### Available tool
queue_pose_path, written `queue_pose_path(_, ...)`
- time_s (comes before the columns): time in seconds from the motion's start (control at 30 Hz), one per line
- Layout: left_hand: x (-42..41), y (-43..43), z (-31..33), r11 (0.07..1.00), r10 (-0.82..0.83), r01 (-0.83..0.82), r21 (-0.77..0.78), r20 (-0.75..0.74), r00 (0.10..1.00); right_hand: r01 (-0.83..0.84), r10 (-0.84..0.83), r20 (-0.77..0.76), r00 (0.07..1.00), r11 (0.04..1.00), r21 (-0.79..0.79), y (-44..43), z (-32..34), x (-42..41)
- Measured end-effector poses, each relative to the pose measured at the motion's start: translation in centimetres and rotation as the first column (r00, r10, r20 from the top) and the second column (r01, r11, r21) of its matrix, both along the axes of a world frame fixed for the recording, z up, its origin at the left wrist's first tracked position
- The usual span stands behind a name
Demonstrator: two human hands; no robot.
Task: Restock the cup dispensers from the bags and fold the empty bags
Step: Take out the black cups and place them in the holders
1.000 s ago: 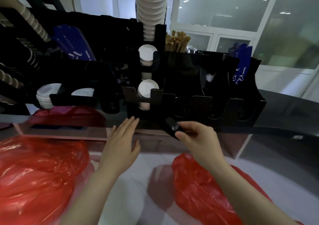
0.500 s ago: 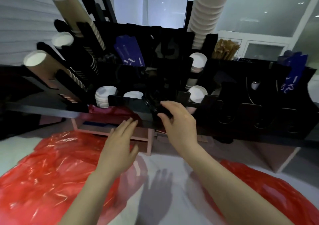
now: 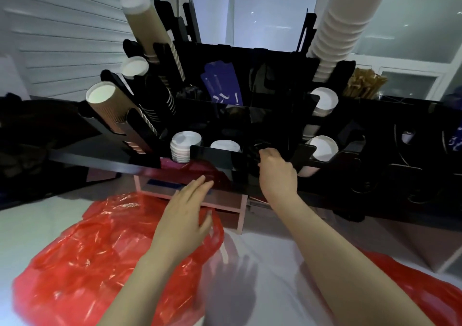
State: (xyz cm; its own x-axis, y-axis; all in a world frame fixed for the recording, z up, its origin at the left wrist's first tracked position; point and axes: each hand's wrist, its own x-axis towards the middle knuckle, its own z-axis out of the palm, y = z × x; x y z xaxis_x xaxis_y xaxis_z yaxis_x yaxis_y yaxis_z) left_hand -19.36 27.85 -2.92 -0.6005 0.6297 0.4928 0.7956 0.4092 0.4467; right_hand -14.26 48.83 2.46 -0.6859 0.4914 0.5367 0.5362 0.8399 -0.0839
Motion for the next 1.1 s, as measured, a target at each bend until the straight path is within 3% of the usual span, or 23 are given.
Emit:
queue_pose_path(0.33,-0.1,-0.1,0.2,1.0,0.012,-0.012,-0.012,-0.006,1.0,0.071,-0.07,0.144,0.987,0.997,0.0,1.1,-1.9,-0.7)
queue_pose_path(0.63,1.0,0.7,0.5,1.0,-0.025,0.025,-0.008,-0.038,0.999,0.021,-0.034,0.314,0.949,0.999,0.045,1.5,-0.4,0.1)
queue_pose_path(0.77,1.4,1.2,0.9,0.999,-0.038,0.04,0.035,-0.042,0.998,-0.024,0.014,0.268,0.963,0.999,0.034,0.7,-1.1,0.7)
queue_pose_path(0.9,2.0,1.4,0.8,0.998,-0.044,0.046,0.033,-0.05,0.998,-0.093,0.057,0.182,0.982,0.976,0.197,0.2,-1.3,0.9)
queue_pose_path(1.1,2.4,0.4,1.0,1.0,-0.021,0.023,0.018,-0.084,0.996,-0.13,0.057,0.4,0.915,0.979,0.157,0.8,-1.6,0.3)
